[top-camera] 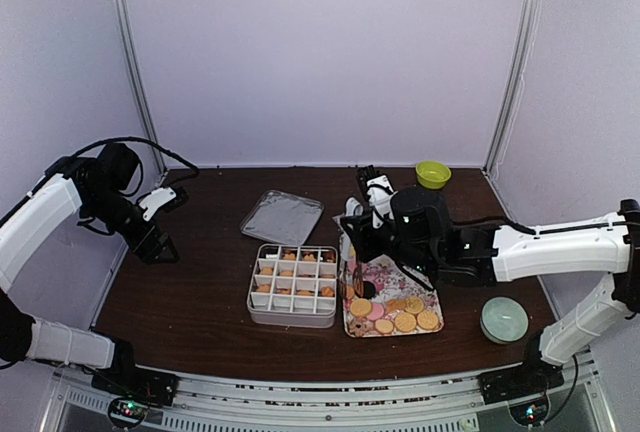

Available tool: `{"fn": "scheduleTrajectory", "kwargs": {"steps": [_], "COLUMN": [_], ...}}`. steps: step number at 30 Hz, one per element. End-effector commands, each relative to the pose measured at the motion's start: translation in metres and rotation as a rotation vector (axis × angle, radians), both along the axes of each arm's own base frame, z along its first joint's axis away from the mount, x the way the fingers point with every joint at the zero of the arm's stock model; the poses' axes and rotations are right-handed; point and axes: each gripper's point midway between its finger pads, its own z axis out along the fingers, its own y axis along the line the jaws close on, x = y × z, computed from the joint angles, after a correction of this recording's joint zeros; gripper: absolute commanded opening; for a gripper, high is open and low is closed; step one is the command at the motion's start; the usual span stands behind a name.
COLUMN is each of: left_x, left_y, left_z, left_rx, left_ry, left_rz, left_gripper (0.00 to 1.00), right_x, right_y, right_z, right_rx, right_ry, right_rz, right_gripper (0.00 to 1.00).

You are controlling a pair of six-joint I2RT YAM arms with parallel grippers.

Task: Pack the cookies
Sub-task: Adjust the fake cookies on the plate.

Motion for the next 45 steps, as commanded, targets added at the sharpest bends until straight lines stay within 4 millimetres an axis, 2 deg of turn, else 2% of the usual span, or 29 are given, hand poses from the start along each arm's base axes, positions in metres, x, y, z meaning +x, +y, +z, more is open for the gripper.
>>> {"fn": "scheduleTrajectory", "kwargs": {"steps": [1,12,23,32,39,42,45], "left_x": [0.002,0.002,0.002,0.000,-0.001,-0.002,-0.002], "left_y": [0.000,0.000,-0.003,-0.003,-0.002,-0.003,-0.004], "left_z": [0.002,0.000,0.001,0.003,0.004,0.004,0.004], "left_rx": [-0.011,-0.008,-0.023,-0.026,-0.022,-0.026,-0.031], "left_ry": [-0.009,-0.003,-0.001,-0.005,-0.012,-0.009,-0.004], "left_rz": [-0.006,-0.008,-0.014,-0.015,-0.013,-0.015,-0.016], "left_gripper": [0.81,0.81,0.80,0.79,0.80,0.79,0.79], "right_x": [0.011,0.013,-0.004,-0.003,0.002,0.006,0.011], "right_y": [0.007,0.011,0.008,0.012,0.014,0.013,0.015], "right_z": [0.027,-0.001,-0.019,-0.006,-0.008,-0.011,-0.002], "right_rx": [0.048,-0.014,-0.022,-0.021,-0.045,-0.058,-0.051], "right_ry": [-0.082,-0.065,-0.028,-0.054,-0.061,-0.070,-0.087], "right_rz": [-0.050,-0.061,-0.013,-0.019,-0.041,-0.060,-0.073], "right_gripper": [0.30,0.28,0.31,0.33,0.32,0.30,0.26]}}
